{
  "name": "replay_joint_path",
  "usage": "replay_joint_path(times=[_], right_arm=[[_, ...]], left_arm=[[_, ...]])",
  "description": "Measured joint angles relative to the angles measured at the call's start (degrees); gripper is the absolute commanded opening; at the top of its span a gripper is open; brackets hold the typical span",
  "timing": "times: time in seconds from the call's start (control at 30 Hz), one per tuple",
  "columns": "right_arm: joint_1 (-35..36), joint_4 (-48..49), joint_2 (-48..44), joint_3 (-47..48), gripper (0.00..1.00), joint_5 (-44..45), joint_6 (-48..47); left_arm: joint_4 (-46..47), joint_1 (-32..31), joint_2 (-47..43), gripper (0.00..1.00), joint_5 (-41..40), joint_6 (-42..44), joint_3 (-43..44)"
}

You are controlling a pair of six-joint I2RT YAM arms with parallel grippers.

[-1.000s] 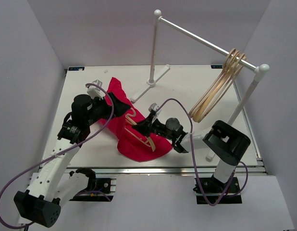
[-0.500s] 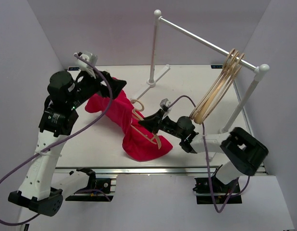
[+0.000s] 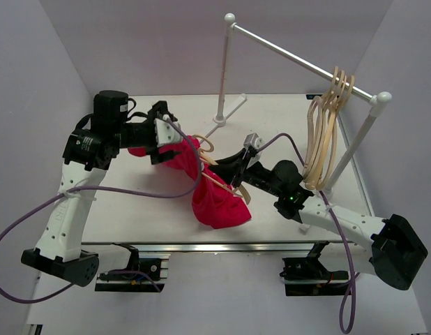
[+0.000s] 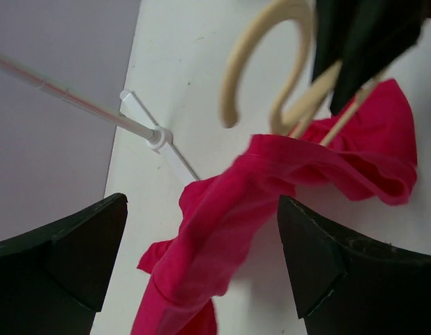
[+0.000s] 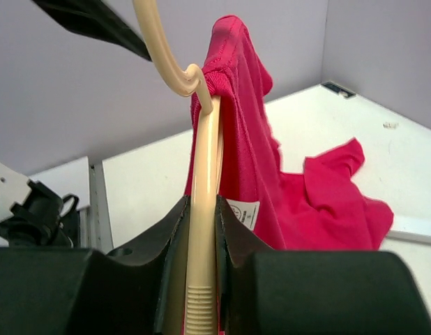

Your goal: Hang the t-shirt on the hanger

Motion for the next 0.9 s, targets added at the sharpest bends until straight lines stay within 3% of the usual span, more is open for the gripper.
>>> replay_joint_path(times=[0.23,0.53,0.57,0.6,0.67,0.7,0.83,0.9], right_arm=[[0.0,-7.5,-0.02,1.07,0.0,-1.07,-2.71],[0.0,-9.55,-0.02,2.62,0.0,-7.21,-2.43],[0.0,-9.53,-0.02,2.67,0.0,-7.8,-2.38],[0.0,-9.57,-0.02,2.75,0.0,-8.46,-2.34],[0.0,-9.81,-0.02,2.97,0.0,-9.27,-2.29],[0.0,-9.97,-0.02,3.13,0.0,-9.44,-2.36],[-1.46,-12.22,0.55,5.4,0.0,-8.7,-3.61],[-1.27,-15.17,1.75,7.61,0.01,-8.5,-3.93]], left_arm=[[-13.31,0.0,-1.27,0.98,0.07,14.47,4.11],[-12.11,-0.02,-1.01,0.94,-4.09,17.44,-6.86],[-11.58,-0.02,-0.46,0.88,-4.55,17.33,-8.13],[-11.15,-0.02,0.17,0.64,-5.01,17.09,-9.03],[-10.36,-0.02,1.81,0.45,-5.57,16.52,-9.64],[-9.79,-0.02,2.54,0.29,-5.66,16.61,-9.68],[-10.95,0.07,2.82,0.0,-5.86,20.15,-11.1],[-9.88,0.59,2.23,0.0,-6.84,20.39,-12.04]])
